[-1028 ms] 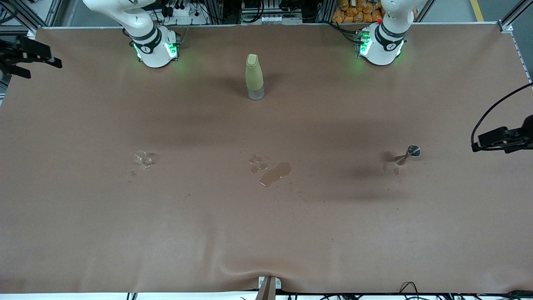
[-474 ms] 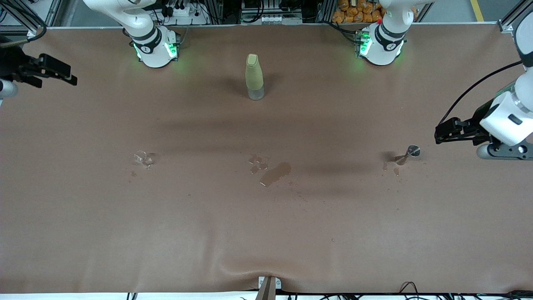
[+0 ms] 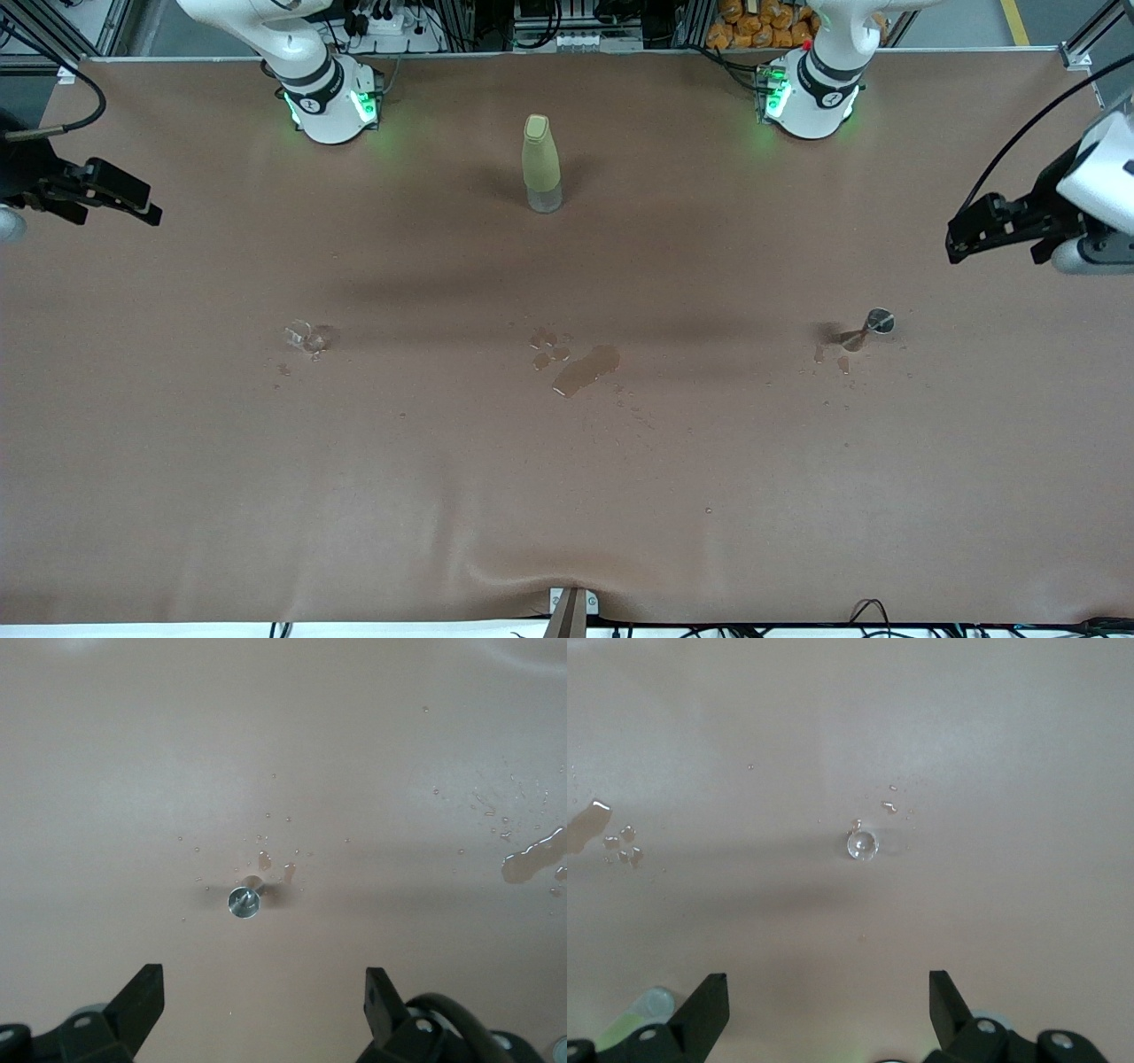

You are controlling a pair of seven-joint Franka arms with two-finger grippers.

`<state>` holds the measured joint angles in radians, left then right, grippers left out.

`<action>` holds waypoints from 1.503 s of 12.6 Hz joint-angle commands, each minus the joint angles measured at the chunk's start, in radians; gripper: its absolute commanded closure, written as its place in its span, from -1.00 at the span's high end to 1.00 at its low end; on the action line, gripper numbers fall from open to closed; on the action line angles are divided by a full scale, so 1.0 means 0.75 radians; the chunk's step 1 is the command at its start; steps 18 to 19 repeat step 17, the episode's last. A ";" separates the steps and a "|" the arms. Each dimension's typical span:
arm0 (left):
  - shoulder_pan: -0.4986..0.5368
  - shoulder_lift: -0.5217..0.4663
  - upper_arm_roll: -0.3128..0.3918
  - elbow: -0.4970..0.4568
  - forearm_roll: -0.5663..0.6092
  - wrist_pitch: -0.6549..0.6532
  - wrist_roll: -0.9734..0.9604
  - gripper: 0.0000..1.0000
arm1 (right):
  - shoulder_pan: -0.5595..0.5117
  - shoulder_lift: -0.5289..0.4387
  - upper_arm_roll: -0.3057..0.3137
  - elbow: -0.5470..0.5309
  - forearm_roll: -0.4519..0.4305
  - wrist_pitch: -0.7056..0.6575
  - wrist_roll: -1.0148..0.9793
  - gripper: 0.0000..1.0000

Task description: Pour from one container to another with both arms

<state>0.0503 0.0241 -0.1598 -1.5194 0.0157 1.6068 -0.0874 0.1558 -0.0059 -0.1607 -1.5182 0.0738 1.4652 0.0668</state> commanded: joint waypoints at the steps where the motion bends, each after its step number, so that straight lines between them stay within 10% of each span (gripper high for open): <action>1: -0.053 -0.081 0.071 -0.113 -0.023 0.026 0.094 1.00 | -0.028 0.010 0.020 -0.011 -0.029 0.043 -0.034 1.00; 11: -0.182 0.007 0.250 0.011 -0.039 -0.077 0.168 1.00 | -0.073 0.026 0.063 -0.009 -0.066 0.077 -0.132 1.00; 19: -0.178 0.009 0.240 0.011 -0.041 -0.079 0.129 1.00 | -0.317 -0.010 0.291 -0.052 -0.064 0.073 -0.132 1.00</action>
